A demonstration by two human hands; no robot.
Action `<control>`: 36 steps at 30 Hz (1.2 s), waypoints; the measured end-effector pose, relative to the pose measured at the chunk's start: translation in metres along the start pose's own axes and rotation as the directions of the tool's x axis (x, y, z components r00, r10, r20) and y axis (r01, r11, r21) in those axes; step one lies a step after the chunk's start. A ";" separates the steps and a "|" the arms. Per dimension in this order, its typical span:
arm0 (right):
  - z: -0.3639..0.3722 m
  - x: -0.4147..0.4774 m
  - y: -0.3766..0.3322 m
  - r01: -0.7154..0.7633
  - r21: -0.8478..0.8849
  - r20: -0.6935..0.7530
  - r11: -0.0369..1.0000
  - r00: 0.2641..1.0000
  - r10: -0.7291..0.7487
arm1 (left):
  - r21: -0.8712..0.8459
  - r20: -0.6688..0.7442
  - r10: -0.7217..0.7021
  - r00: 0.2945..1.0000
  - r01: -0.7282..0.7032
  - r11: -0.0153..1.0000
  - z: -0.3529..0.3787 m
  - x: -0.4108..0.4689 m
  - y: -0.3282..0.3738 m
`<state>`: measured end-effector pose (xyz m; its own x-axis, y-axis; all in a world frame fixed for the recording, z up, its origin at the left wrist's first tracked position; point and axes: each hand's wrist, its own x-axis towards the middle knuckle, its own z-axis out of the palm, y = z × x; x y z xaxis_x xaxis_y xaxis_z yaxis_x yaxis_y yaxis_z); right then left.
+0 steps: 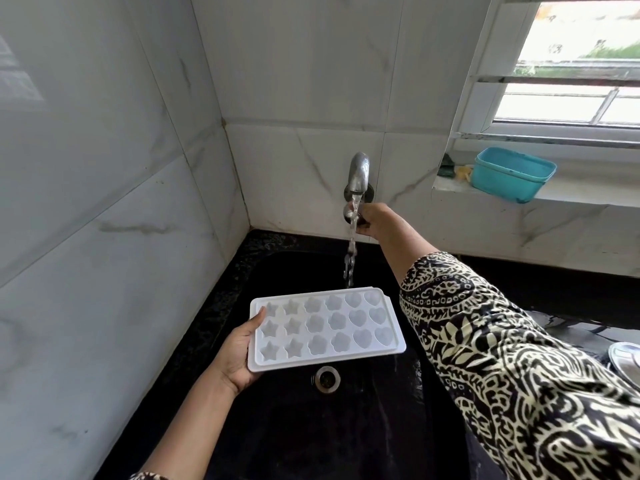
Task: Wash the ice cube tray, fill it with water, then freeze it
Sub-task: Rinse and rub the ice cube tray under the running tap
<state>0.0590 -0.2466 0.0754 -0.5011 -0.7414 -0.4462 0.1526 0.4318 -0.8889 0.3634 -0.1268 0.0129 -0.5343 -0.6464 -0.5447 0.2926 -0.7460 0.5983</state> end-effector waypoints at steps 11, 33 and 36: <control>-0.002 -0.003 0.003 -0.011 0.017 0.028 1.000 1.000 0.010 | -0.005 -0.004 0.009 1.000 -0.009 1.000 -0.001 -0.008 0.003; -0.017 -0.108 0.114 0.468 -0.828 0.247 0.310 0.799 -0.548 | -0.024 -0.040 0.243 0.969 -0.244 0.969 0.010 0.009 0.020; -0.021 -0.106 0.112 0.439 -0.856 0.229 0.274 0.796 -0.560 | -0.023 -0.053 0.255 0.966 -0.256 0.966 0.008 0.010 0.017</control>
<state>0.1118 -0.1086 0.0251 -0.2896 -0.9497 0.1192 -0.9069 0.2324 -0.3514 0.3570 -0.1444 0.0223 -0.3997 -0.8226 -0.4045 0.4380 -0.5590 0.7040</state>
